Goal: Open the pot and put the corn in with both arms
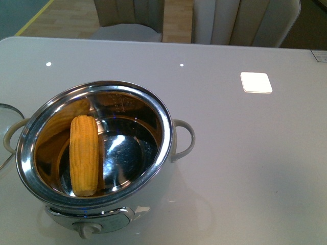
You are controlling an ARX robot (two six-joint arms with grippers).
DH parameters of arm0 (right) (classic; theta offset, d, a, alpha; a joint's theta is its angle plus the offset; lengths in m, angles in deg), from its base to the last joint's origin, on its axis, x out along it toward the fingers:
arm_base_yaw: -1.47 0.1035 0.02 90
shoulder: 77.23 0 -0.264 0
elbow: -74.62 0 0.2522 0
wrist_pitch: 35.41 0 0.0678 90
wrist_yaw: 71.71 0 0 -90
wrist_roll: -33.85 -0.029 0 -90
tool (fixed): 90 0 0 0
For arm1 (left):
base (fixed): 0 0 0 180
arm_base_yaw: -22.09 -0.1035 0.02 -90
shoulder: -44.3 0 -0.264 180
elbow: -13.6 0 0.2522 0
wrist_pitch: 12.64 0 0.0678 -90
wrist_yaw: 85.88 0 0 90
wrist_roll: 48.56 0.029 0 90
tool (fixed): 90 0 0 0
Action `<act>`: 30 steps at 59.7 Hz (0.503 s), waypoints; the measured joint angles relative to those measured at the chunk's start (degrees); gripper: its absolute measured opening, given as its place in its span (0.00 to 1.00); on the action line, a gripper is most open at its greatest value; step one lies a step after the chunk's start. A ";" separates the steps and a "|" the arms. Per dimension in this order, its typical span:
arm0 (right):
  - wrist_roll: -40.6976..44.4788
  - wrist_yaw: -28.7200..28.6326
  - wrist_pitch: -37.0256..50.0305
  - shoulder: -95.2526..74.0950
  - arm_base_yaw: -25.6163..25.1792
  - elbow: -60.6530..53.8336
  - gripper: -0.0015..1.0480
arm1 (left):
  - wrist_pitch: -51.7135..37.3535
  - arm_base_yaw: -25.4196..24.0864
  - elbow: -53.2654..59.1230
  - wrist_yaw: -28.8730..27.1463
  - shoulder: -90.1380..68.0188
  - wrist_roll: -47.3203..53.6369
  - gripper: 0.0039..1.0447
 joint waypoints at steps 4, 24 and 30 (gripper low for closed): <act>0.11 0.02 -1.18 1.79 0.00 -0.61 0.02 | 0.00 0.00 0.00 0.00 0.00 0.00 0.93; 0.13 0.07 -4.98 9.07 0.00 -2.86 0.02 | 0.00 0.00 0.00 0.02 0.00 0.02 0.93; 0.13 -0.04 -7.43 11.72 0.00 -2.86 0.02 | 0.00 0.00 0.00 0.02 0.00 0.02 0.93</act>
